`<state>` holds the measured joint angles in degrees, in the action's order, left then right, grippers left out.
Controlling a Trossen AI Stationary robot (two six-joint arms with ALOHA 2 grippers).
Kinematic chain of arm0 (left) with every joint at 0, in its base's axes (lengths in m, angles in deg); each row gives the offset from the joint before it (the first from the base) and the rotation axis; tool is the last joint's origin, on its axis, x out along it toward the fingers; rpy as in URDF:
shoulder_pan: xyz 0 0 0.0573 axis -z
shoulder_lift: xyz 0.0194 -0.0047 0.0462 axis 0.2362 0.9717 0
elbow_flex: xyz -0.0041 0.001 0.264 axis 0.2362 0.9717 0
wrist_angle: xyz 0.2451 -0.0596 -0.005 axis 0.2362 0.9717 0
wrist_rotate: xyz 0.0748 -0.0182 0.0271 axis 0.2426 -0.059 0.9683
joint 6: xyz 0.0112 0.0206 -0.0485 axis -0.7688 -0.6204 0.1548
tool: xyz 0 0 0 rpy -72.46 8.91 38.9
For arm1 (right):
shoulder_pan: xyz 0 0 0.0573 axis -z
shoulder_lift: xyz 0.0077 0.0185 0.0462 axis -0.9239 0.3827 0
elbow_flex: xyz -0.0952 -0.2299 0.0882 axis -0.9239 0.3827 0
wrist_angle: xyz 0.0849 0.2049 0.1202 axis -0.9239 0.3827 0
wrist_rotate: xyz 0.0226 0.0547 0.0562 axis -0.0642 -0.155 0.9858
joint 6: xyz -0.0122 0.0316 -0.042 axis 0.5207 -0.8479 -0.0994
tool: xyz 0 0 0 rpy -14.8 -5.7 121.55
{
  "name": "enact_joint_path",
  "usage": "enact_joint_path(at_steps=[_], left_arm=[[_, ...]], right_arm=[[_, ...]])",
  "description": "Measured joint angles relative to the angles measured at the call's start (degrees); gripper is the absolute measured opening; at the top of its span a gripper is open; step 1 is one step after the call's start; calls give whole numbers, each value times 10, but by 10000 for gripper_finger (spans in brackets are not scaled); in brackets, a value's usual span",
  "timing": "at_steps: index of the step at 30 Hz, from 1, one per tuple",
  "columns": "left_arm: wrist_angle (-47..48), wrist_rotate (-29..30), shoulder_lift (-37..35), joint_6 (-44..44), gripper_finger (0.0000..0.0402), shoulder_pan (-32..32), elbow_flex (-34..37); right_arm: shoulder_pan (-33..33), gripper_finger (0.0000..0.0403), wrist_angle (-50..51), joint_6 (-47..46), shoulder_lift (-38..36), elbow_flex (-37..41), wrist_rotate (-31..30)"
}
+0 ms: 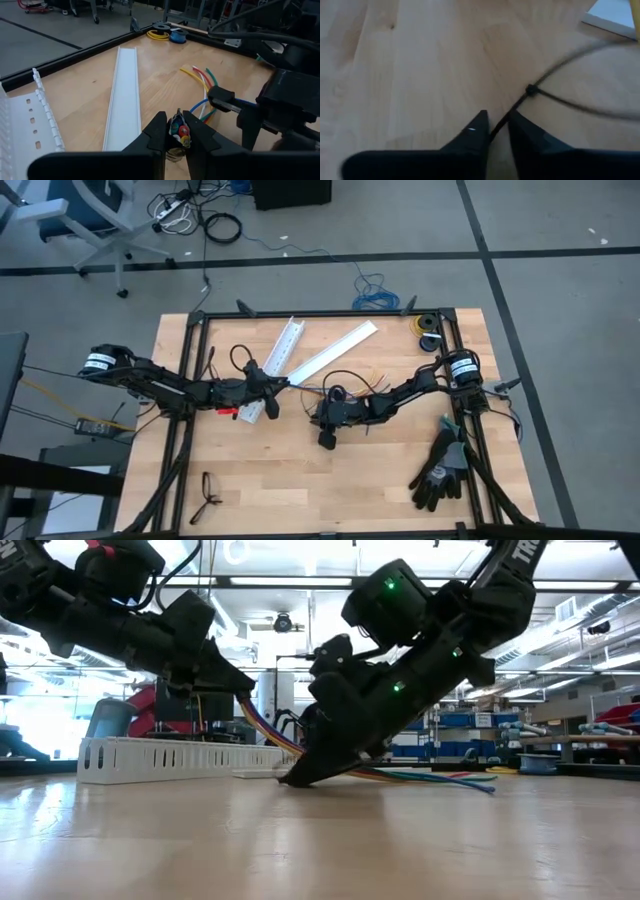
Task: Ziptie cables
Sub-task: Wrap the cable wires with the black zip tie
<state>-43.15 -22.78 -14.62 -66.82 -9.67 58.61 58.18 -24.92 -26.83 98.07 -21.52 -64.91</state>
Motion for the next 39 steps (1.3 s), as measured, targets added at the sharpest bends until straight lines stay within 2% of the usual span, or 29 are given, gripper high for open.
enact_joint_path(at_steps=[3, 8, 17, 22, 30, 39], left_arm=[[0, 0, 0, 0, 47, 0, 0], [6, 0, 0, 1, 47, 1, 0], [-6, -1, 0, -3, 47, 25, 0], [-28, -5, 0, -6, 53, 29, 0], [-32, -7, 0, -1, 126, 29, 0], [-42, -12, 0, 1, 176, 29, 0]], right_arm=[[0, 9, 28, 3, -7, 0, 1], [-1, 1, 113, 16, -52, 2, -6], [-1, 0, 365, 25, -192, 7, -52], [-1, 0, 354, 46, -232, 6, -37], [1, 0, 343, 64, -230, 5, -31], [2, 0, 343, 66, -232, 5, -31]])
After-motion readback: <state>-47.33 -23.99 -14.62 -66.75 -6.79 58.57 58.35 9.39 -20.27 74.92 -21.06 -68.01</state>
